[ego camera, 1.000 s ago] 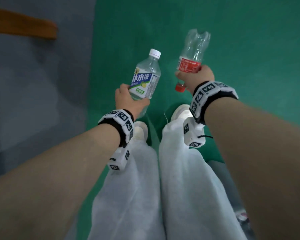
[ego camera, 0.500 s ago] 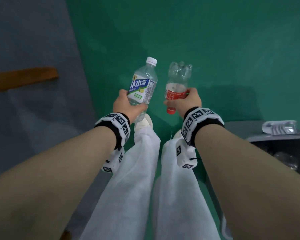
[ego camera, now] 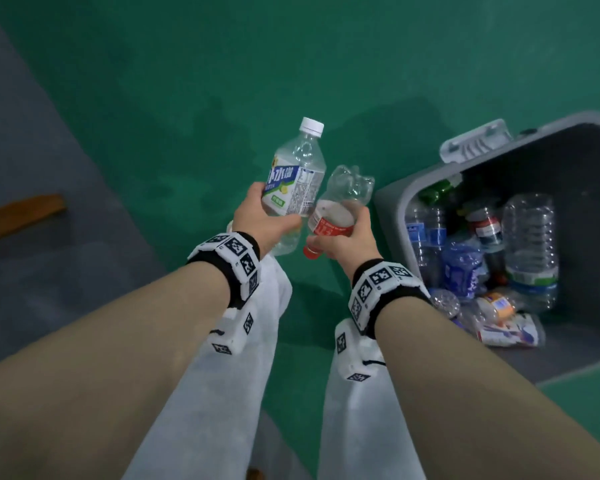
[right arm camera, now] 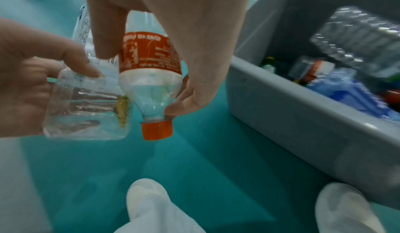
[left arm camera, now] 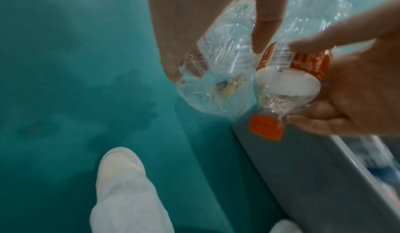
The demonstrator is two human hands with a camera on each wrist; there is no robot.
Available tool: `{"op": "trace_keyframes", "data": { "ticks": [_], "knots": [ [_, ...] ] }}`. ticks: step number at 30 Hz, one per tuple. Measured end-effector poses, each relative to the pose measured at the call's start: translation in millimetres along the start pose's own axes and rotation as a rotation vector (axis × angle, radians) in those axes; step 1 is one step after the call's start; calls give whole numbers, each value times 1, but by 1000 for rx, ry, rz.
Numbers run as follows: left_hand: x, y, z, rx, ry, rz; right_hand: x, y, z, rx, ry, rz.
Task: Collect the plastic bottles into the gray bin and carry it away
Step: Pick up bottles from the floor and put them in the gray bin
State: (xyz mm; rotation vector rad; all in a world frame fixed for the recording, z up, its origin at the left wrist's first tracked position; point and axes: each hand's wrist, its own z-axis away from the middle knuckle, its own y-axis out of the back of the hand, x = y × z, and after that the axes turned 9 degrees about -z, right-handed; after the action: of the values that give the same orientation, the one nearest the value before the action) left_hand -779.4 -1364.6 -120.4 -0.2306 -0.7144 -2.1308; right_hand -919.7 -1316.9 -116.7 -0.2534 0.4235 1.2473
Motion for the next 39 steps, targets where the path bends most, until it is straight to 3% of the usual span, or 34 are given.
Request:
{"op": "trace_keyframes", "data": {
  "ticks": [4,9,15,22,29,34,39],
  "knots": [
    [16,-50,38,-91,-96,-100,26,64,27,-18,-41,-201],
    [31,-125,95,-180,-138,-186,56,154,66,63,-82,-310],
    [56,-224,147,-280,-183,-272,94,256,86,282,-152,-434],
    [81,-335,158,-357,-284,-492,145,344,76,620,-323,-360],
    [68,-409,139,-363,-328,-904,188,370,39,651,-510,-422],
    [42,-428,124,-328,-304,-1051,201,376,19,683,-587,-490],
    [31,-440,123,-254,-344,-1149,205,383,15,609,-591,-411]
  ]
}}
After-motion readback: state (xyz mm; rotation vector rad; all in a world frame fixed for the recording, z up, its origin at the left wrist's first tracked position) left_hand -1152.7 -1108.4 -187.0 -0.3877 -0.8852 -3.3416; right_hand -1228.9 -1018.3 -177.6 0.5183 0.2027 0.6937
